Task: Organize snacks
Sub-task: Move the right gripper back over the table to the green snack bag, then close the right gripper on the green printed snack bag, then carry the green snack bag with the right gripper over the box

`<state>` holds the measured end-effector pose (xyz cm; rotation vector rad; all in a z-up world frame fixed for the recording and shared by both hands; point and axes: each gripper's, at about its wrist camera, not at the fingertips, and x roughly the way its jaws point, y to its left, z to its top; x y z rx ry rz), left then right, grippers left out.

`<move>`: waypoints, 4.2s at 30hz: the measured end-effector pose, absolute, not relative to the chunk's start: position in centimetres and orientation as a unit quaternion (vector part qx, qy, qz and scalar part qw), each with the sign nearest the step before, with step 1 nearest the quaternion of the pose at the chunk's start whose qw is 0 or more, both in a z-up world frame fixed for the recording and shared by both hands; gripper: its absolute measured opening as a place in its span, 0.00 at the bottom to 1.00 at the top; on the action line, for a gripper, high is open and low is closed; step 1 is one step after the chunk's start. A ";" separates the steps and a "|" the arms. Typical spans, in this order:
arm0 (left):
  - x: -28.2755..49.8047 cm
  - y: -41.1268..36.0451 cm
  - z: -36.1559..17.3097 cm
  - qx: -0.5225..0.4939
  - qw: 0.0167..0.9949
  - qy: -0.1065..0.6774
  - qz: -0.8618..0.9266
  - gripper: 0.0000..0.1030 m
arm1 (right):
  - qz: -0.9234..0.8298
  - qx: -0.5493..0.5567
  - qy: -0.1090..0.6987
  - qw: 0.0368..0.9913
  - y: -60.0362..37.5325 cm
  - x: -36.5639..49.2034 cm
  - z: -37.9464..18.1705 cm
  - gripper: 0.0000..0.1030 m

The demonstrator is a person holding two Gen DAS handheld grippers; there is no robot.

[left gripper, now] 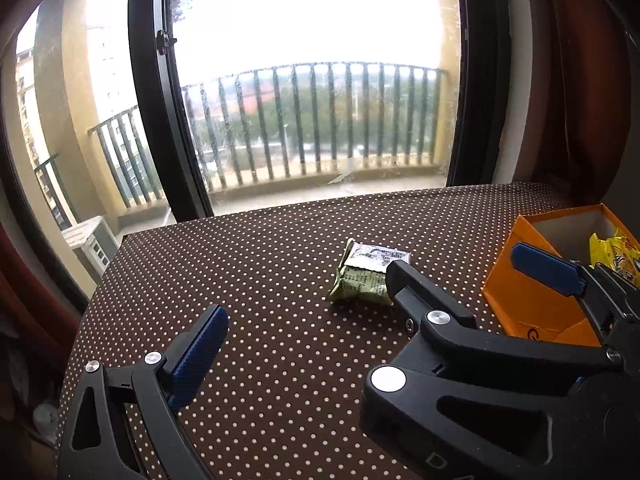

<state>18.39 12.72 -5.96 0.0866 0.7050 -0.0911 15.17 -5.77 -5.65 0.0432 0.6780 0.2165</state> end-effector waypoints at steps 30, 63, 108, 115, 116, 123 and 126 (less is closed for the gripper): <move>27.8 15.3 -13.2 0.034 0.907 0.417 -0.048 0.94 | 0.040 0.021 0.424 0.905 -2.3 25.8 -14.7 1.00; 25.8 15.1 -12.7 0.040 0.898 0.436 -0.038 0.94 | 0.084 0.021 0.437 0.895 -3.3 23.6 -14.1 0.79; 6.7 8.0 -2.2 0.011 0.940 0.340 -0.036 0.94 | 0.138 -0.016 0.340 0.930 -10.2 6.9 -3.1 0.79; 6.2 6.6 -0.8 0.016 0.946 0.320 -0.045 0.94 | 0.135 -0.010 0.318 0.939 -12.4 5.7 -1.4 0.79; 6.0 6.2 -0.6 0.017 0.947 0.318 -0.046 0.94 | 0.134 -0.009 0.315 0.939 -12.8 5.5 -1.2 0.79; 5.4 4.6 0.7 0.027 0.953 0.297 -0.052 0.94 | 0.129 -0.002 0.294 0.947 -14.2 4.6 0.0 0.79; 5.4 4.2 1.1 0.029 0.955 0.291 -0.055 0.94 | 0.128 0.001 0.286 0.950 -15.1 4.3 0.4 0.79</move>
